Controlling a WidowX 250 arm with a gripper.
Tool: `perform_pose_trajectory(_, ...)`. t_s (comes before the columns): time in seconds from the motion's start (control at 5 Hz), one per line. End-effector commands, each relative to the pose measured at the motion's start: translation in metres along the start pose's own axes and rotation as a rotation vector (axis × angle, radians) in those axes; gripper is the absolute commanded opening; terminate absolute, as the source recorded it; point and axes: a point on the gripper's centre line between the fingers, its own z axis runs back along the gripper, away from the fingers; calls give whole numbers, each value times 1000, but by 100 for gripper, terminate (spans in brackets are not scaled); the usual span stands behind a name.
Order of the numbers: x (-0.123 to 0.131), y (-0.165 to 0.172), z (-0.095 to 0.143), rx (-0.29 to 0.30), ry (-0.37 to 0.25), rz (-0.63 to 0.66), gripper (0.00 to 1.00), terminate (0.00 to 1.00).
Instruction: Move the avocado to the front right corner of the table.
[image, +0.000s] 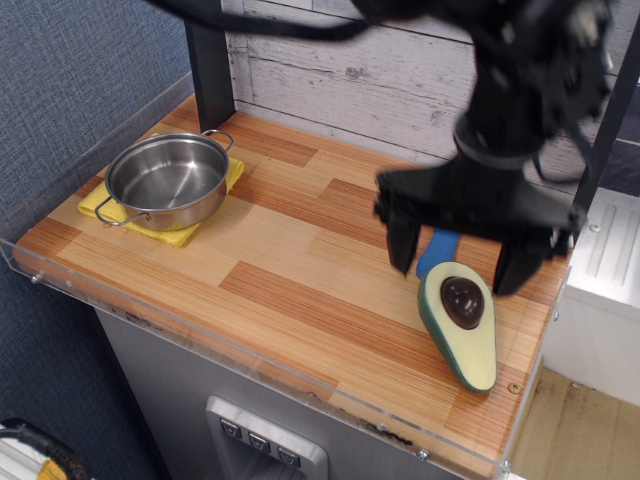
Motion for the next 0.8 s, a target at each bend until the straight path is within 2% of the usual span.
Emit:
perform_pose_trajectory(0.0, 44, 47, 45, -58, -25, -76, 100, 0)
perform_pose_trajectory(0.2, 57, 75, 46, -45, -3, -73, 100, 0)
perform_pose_trajectory(0.6, 60, 92, 37, 12, 35, -82, 100, 0)
